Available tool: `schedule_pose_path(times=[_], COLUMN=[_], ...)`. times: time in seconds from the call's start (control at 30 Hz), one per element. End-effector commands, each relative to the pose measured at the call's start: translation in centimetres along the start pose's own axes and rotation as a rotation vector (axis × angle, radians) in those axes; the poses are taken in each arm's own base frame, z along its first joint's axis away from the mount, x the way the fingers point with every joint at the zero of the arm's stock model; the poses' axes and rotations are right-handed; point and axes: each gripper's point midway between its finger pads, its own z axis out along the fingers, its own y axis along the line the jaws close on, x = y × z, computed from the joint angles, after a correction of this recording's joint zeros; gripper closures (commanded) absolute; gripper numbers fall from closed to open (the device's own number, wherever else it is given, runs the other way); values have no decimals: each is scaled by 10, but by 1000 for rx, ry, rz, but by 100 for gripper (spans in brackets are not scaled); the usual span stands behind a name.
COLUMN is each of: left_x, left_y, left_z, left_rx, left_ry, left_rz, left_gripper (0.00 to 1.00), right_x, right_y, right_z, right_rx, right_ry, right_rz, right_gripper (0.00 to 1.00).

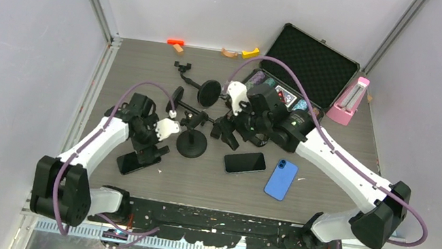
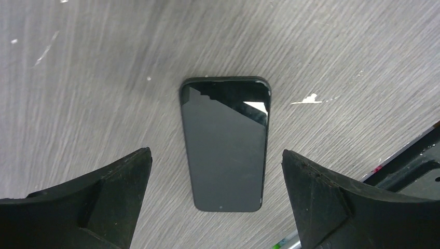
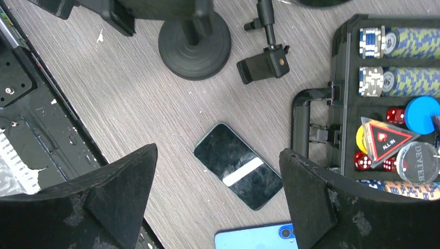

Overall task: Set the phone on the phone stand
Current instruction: Pick up the phone at the center of the board.

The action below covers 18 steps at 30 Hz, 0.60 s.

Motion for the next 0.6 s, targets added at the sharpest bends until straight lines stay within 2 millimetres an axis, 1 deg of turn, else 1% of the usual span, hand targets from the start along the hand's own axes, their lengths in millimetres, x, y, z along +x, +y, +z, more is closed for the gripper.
schedule_pose_path(times=[0.0,0.1,0.2,0.57], left_x=[-4,0,5,17], left_y=[-7,-13,-15,-9], left_z=[15,22,30,51], left_rx=[61,82,89,75], left_ry=[-51,-52,-39,11], left_rz=[86,99,95,88], left_gripper=[0,0,0,0], right_x=[-10,-8,-6,-3], right_y=[-4,-8,-15,-16], right_z=[-18,-21,-22,-23], right_rx=[-45,-50,-42,-87], right_ry=[-85,-101,-107,-122], right_rz=[19,46,68,112], right_gripper=[7,7,7,7])
